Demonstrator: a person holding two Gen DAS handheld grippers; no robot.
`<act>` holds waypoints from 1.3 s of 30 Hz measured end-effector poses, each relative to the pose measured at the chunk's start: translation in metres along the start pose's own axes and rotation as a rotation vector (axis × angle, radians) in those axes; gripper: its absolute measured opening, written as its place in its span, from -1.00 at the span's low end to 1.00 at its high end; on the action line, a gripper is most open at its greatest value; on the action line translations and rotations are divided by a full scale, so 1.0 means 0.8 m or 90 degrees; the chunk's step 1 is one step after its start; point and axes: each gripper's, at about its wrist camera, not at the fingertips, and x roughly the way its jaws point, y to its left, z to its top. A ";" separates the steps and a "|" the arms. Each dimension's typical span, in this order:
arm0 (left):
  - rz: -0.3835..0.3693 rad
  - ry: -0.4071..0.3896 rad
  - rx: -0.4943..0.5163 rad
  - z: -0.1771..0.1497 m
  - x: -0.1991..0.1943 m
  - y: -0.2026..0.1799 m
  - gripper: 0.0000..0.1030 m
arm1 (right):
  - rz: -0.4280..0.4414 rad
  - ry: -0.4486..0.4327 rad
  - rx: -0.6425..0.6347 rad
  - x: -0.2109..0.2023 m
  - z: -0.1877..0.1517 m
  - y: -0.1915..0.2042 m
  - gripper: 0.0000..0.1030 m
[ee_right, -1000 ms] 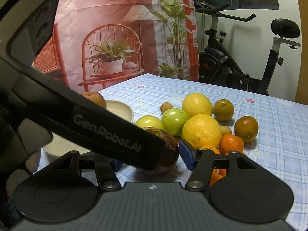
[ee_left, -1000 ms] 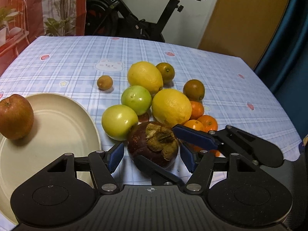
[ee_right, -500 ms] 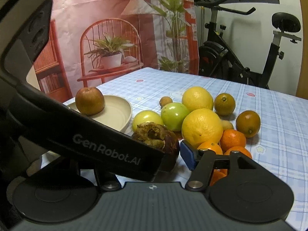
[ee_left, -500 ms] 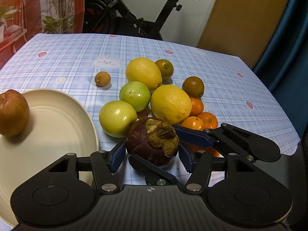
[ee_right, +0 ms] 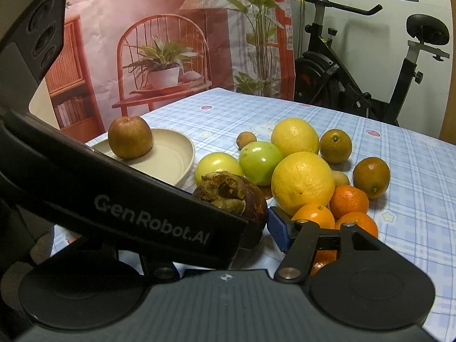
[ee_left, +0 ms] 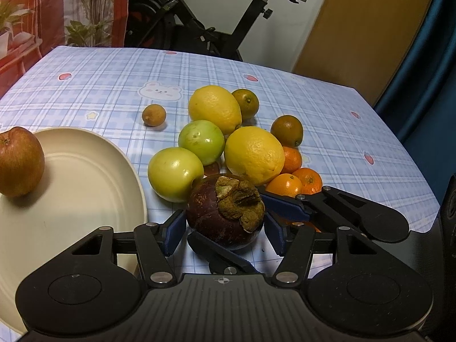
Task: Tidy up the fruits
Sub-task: 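Carry the mangosteen with the left tool onto the cream plate beside the apple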
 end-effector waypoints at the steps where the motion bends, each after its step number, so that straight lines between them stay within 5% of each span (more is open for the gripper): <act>1: 0.000 0.000 0.000 0.000 0.000 0.000 0.23 | 0.000 0.001 -0.001 0.000 0.000 0.000 0.23; 23: 0.002 -0.055 -0.009 0.005 -0.045 0.008 0.22 | 0.015 -0.033 -0.004 -0.024 0.021 0.011 0.22; 39: 0.132 -0.082 -0.181 -0.004 -0.116 0.138 0.22 | 0.200 0.021 -0.125 0.069 0.087 0.123 0.22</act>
